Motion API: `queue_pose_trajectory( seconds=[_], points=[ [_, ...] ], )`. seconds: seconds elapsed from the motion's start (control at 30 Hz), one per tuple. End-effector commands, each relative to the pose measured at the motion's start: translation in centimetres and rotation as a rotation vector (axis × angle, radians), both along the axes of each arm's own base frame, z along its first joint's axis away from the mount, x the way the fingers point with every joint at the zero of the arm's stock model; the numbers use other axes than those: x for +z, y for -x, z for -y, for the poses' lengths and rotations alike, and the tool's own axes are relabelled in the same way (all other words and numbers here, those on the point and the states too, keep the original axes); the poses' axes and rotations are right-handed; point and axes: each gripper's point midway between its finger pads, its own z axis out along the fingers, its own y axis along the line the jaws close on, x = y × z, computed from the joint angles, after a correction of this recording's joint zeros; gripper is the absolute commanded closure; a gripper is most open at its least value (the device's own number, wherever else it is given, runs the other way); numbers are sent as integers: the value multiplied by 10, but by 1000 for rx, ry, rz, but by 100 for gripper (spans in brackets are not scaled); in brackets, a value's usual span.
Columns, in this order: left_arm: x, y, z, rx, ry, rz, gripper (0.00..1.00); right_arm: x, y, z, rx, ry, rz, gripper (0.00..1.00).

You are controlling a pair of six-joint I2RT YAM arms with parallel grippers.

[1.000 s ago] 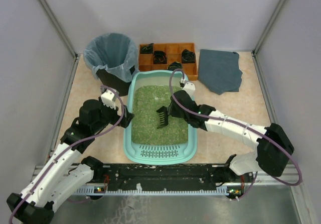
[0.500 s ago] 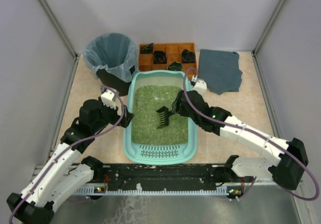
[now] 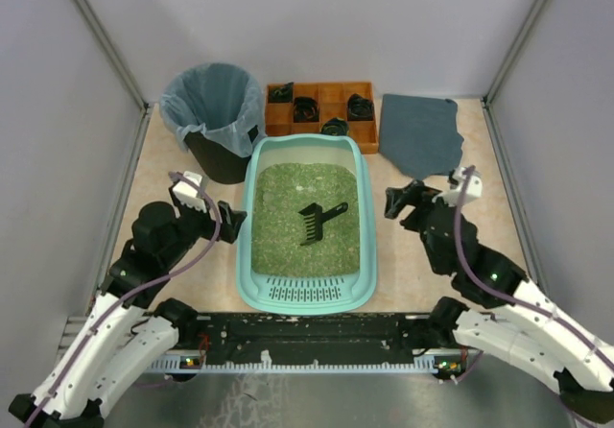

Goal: Clean the litter box

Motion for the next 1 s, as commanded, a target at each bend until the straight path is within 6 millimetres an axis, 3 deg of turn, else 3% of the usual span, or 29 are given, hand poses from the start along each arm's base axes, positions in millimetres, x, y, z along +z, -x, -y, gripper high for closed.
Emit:
queue_pose_trajectory(
  seconds=[0.0, 0.13, 0.23, 0.37, 0.97],
  points=[
    [24, 4, -15, 76, 35, 56, 0, 14, 7, 36, -71, 77, 100, 21],
    [37, 7, -45, 247, 63, 66, 0, 8, 20, 61, -116, 100, 110, 21],
    [42, 11, -55, 292, 87, 82, 0, 1, 28, 78, -155, 84, 110, 20],
    [26, 13, -58, 308, 73, 64, 0, -12, 36, 92, -196, 65, 113, 20],
    [23, 13, -68, 352, 57, 78, 0, -10, 36, 87, -164, 50, 114, 18]
  ],
)
